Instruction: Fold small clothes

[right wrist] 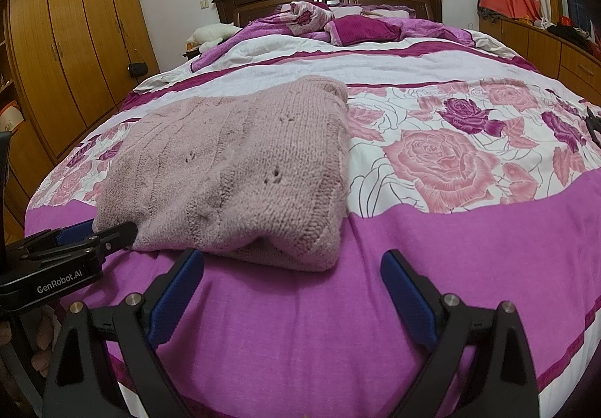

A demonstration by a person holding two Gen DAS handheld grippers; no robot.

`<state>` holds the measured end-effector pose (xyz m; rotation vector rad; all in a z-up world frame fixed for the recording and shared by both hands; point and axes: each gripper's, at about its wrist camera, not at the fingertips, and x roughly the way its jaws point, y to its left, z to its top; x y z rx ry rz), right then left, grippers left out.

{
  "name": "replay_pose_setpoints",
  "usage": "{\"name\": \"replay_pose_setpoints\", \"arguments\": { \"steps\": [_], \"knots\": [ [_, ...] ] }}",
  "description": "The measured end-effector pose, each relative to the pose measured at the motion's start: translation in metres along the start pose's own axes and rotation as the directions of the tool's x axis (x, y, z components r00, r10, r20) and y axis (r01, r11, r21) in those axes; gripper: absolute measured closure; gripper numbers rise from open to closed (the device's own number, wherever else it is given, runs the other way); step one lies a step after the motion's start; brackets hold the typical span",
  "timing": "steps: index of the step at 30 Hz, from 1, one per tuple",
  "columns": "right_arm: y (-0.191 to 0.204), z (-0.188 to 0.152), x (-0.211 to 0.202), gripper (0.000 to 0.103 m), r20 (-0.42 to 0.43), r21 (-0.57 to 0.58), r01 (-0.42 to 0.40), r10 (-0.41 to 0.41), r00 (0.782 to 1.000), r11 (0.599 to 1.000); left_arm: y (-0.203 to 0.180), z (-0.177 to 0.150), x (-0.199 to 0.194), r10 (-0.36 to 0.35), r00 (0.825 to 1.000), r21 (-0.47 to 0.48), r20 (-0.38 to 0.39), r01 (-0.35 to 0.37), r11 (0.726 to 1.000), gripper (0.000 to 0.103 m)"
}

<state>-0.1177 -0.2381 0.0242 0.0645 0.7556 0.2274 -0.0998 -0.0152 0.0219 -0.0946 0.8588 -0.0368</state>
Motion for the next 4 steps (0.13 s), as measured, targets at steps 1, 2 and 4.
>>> {"name": "replay_pose_setpoints", "arguments": {
  "steps": [1, 2, 4],
  "knots": [
    [0.0001, -0.0001, 0.0004, 0.006, 0.000, 0.000, 0.000, 0.000, 1.000, 1.000, -0.0001, -0.0001, -0.0001, 0.000, 1.000, 0.000, 0.000, 0.000, 1.000, 0.061],
    [0.0000, -0.0001, 0.0004, 0.006, 0.000, 0.000, 0.000, 0.000, 1.000, 1.000, -0.0001, -0.0001, -0.0002, -0.001, 1.000, 0.000, 0.000, 0.001, 1.000, 0.061],
    [-0.0002, 0.0002, 0.0000, 0.006, -0.001, 0.001, -0.001, 0.001, 1.000, 1.000, 0.0014, 0.0008, -0.0022, -0.010, 1.000, -0.006, -0.004, 0.010, 1.000, 0.061]
  ]
}}
